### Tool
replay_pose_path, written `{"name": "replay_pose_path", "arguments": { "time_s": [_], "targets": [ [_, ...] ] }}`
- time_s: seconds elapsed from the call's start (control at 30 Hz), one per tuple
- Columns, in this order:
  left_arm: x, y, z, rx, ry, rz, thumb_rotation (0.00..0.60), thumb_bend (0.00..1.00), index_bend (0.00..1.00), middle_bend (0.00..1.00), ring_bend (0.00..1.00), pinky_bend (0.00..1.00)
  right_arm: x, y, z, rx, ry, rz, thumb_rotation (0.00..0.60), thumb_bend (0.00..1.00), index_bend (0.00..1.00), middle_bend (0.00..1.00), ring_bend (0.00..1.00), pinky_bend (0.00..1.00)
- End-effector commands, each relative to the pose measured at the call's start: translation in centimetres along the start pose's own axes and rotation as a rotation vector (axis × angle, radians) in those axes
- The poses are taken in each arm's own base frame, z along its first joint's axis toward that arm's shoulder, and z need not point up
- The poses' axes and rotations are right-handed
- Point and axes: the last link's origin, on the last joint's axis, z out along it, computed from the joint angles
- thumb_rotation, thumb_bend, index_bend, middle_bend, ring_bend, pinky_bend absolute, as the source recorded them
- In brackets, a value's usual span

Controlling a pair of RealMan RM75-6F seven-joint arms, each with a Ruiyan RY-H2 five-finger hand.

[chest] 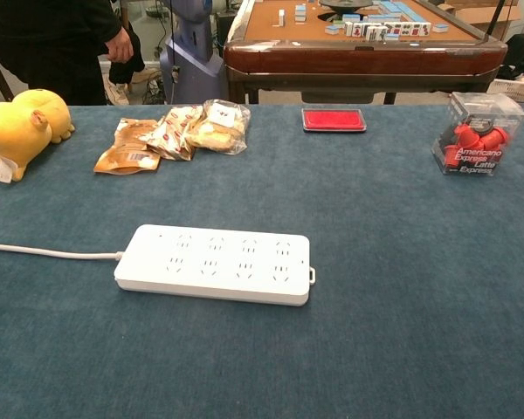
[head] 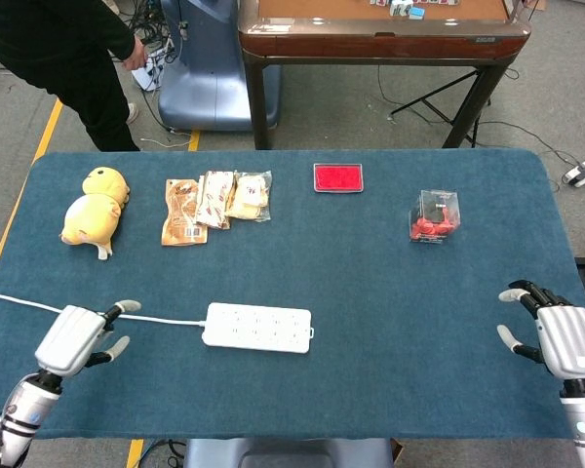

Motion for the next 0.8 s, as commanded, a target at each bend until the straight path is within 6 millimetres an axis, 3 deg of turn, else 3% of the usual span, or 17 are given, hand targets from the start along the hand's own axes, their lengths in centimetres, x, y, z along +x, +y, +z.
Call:
{"name": "replay_pose_path", "arguments": {
  "time_s": [0.03,0.4,0.8],
  "targets": [
    [-0.4,1.8,2.4,-0.108,-0.084,0.049,0.6,0.45,0.35,1.0,0.99,1.0,0.3,0.1,0.1,-0.011,0.006,-0.001,0.6,0.23,0.37,0.3,0.34,0.48],
    [-2.2,4.6,6.0,-0.247,-0.166,0.109,0.6,0.66,0.33,1.0,0.99,1.0,0.2,0.3,0.6,-0.044,0.001,-0.007,0.6,0.23,0.37,0.3,0.34,0.48],
    [-3.7,5.5,6.9,-0.29,-0.224,0.135,0.6,0.68,0.31,1.0,0.99,1.0,0.2,0.0,0.9,-0.042,0.001,-0.007,0.6,0.23,0.37,0.3,0.34,0.48]
  ]
}}
